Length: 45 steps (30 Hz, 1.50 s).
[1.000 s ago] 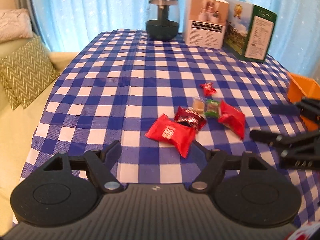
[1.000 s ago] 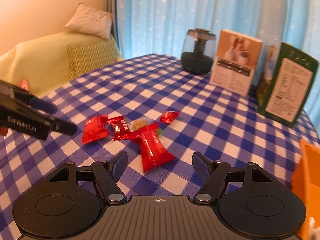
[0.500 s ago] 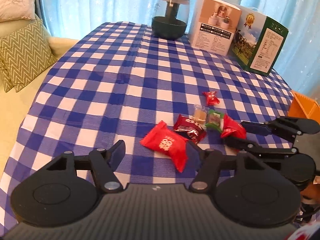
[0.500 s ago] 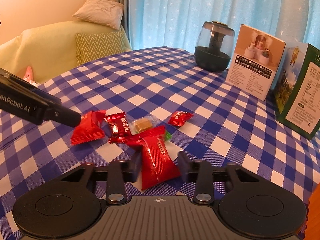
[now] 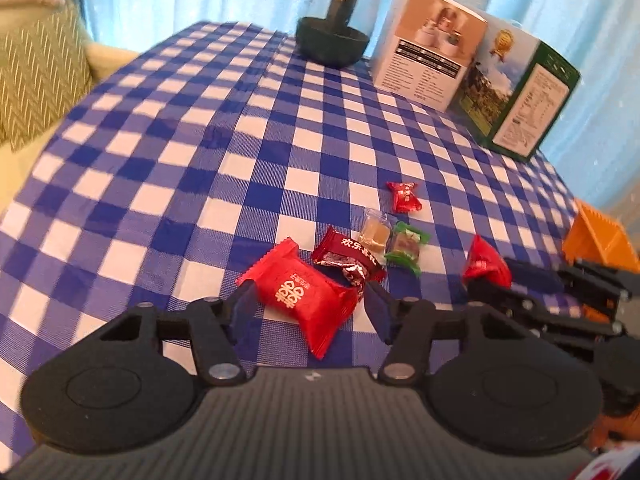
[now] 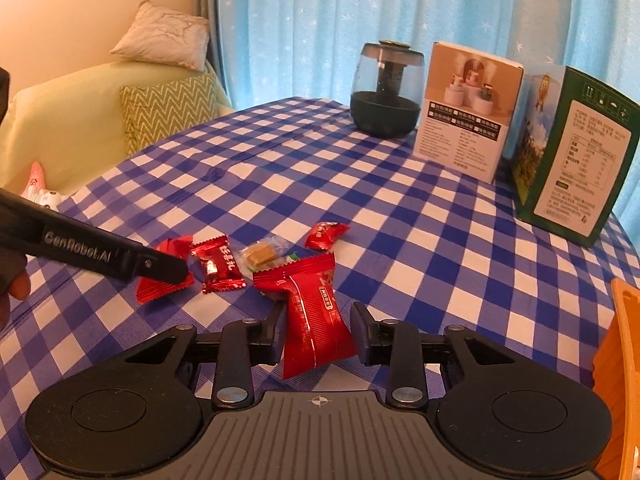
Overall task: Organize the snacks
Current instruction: 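Grasp a red candy with the left tool while the right tool grasps another red candy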
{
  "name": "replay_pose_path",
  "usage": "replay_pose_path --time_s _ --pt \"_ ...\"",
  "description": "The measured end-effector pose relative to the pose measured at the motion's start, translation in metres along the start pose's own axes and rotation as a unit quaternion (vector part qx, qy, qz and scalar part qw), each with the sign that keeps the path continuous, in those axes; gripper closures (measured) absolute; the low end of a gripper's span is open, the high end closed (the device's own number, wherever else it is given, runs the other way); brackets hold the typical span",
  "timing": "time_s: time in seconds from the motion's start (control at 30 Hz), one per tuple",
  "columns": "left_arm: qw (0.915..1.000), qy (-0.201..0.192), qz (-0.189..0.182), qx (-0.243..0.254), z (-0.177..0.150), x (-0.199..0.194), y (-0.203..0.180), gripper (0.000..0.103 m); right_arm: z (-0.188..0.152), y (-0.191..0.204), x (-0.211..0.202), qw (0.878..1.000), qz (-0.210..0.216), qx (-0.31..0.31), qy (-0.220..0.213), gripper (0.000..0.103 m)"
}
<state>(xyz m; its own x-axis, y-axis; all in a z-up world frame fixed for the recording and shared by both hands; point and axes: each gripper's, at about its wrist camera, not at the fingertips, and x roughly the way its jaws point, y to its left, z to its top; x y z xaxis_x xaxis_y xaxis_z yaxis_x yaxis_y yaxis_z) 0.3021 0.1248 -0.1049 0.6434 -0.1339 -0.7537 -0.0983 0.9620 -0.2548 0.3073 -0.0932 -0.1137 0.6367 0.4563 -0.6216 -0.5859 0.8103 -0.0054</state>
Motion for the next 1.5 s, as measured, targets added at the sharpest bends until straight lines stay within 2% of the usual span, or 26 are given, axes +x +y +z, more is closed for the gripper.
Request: replay_pose_path --time_s 0.17,0.37,0.6,0.8,0.93,1.0,1.07,1.1,1.2,1.3,1.5 --pt "0.9994 0.000 0.000 -0.035 0.006 0.006 0.009 0.056 -0.001 -0.003 0.001 1.000 -0.006 0.005 0.002 0.069" --pt "0.9998 0.002 0.022 0.004 0.004 0.007 0.002 0.071 -0.002 -0.004 0.000 1.000 -0.010 0.008 0.003 0.069" --pt "0.9994 0.015 0.012 0.029 -0.004 -0.003 -0.001 0.074 -0.003 -0.002 -0.003 1.000 -0.012 0.011 0.007 0.069" --pt "0.9976 0.035 -0.021 0.056 -0.034 -0.025 -0.011 0.074 -0.007 -0.003 -0.016 0.999 -0.014 0.030 0.019 0.069" --pt "0.9924 0.048 -0.064 0.094 -0.052 -0.036 -0.026 0.074 -0.016 -0.006 -0.033 0.997 -0.009 0.073 0.035 0.069" --pt "0.9902 0.053 -0.075 0.106 -0.060 -0.040 -0.032 0.074 -0.022 -0.005 -0.042 0.995 -0.013 0.088 0.042 0.069" --pt "0.9893 0.055 -0.067 0.118 -0.068 -0.042 -0.040 0.070 -0.029 -0.004 -0.051 0.993 -0.019 0.102 0.049 0.069" --pt "0.9893 0.050 -0.057 0.124 -0.071 -0.043 -0.043 0.065 -0.032 -0.003 -0.054 0.992 -0.020 0.111 0.053 0.069" --pt "0.9893 0.031 -0.033 0.139 -0.077 -0.046 -0.052 0.057 -0.044 -0.003 -0.063 0.987 -0.033 0.140 0.066 0.069" --pt "0.9899 0.020 -0.021 0.139 -0.077 -0.045 -0.055 0.055 -0.054 -0.002 -0.069 0.985 -0.041 0.152 0.070 0.068" --pt "0.9949 0.011 -0.020 0.098 -0.067 -0.037 -0.046 0.055 -0.059 -0.001 -0.064 0.988 -0.026 0.136 0.075 0.066"
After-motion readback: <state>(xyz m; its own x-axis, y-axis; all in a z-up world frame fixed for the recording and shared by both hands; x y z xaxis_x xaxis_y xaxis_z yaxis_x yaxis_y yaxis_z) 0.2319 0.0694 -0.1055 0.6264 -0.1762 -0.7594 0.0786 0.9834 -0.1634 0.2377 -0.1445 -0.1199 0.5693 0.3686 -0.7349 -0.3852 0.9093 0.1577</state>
